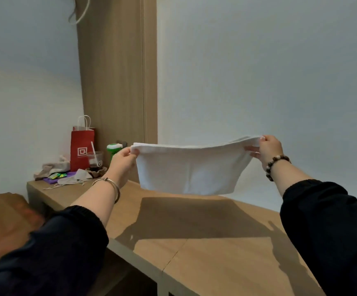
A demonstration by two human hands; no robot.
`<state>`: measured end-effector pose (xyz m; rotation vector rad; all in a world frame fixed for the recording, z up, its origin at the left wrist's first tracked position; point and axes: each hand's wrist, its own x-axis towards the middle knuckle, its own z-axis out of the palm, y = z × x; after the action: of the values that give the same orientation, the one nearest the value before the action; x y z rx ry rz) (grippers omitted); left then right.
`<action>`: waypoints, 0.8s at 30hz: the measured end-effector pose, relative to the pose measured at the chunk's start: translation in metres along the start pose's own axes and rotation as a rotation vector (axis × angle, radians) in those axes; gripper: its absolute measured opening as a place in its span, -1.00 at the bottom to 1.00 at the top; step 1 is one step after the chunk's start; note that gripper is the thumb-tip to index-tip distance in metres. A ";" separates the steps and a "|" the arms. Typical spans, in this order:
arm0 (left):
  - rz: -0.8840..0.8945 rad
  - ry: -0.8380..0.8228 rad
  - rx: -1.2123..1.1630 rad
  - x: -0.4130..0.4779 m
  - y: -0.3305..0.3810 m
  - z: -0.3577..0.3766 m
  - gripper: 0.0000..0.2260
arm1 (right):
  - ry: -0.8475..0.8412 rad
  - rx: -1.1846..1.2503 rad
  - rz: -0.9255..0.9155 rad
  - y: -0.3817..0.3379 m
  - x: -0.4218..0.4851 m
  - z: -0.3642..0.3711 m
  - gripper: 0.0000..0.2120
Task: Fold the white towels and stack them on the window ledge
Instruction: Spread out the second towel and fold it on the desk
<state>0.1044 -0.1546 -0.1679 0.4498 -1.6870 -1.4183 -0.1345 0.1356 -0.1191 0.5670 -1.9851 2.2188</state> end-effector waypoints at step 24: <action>-0.096 -0.779 1.255 -0.123 -0.083 0.083 -0.77 | -0.911 -1.005 0.376 0.132 -0.139 -0.031 -0.74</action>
<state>0.0877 -0.0370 -0.2892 0.6732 -3.1477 -0.3761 -0.0555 0.1704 -0.2929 1.1883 -3.4214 0.7163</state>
